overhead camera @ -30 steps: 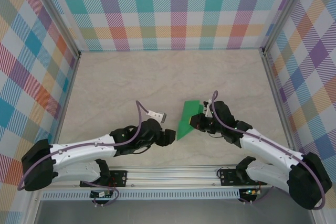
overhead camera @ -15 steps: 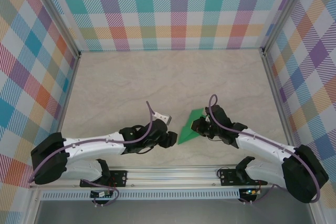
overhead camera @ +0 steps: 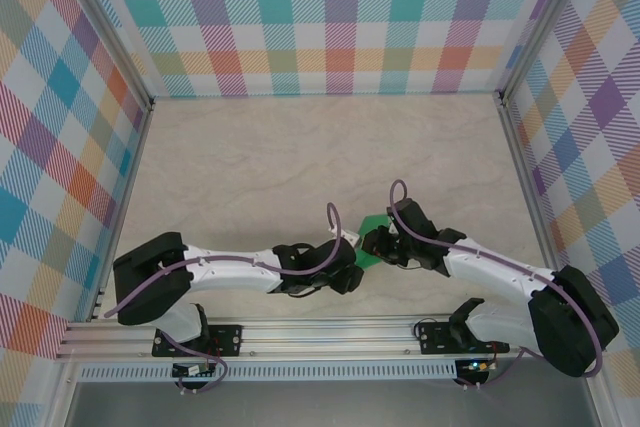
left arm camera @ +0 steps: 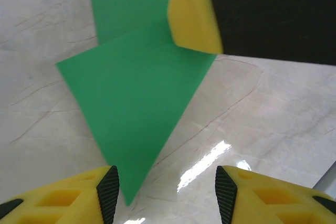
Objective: Fold a paper plane with a square sheet of paper (pick it up from the middle)
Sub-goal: Fourth fold the wing at the center of the table.
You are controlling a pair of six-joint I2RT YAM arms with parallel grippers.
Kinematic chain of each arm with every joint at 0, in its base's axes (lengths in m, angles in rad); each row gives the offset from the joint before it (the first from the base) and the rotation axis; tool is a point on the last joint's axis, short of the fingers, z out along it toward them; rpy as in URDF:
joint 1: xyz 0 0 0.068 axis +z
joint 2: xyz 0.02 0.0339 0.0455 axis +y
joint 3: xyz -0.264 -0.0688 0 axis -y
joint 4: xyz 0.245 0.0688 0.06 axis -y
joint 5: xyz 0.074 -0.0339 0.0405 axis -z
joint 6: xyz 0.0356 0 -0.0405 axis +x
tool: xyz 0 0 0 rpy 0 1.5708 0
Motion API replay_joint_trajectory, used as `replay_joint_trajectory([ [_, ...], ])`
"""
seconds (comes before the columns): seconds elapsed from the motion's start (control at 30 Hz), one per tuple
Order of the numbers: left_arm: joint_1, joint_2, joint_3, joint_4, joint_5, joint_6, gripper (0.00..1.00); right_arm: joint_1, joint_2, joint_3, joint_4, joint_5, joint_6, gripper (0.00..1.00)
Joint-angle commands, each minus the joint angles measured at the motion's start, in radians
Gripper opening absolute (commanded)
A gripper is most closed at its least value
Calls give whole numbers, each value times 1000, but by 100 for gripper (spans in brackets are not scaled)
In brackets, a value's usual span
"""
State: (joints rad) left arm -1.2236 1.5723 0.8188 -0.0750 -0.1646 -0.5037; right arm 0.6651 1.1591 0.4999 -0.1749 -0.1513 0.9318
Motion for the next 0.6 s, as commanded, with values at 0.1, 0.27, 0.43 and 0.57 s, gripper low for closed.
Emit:
replay_joint_trajectory([
  [0.1,-52,109,101,-29,-122,17,51,-38,27,49,-74,-80,-99,25],
  [0.27,-97,203,194,-121,-268,10,47,-54,24,46,-66,-107,-109,22],
  [0.43,-130,233,225,-152,-356,-12,46,-73,23,41,-66,-120,-113,21],
  [0.57,-135,223,208,-138,-367,-24,41,-82,21,37,-59,-134,-114,19],
])
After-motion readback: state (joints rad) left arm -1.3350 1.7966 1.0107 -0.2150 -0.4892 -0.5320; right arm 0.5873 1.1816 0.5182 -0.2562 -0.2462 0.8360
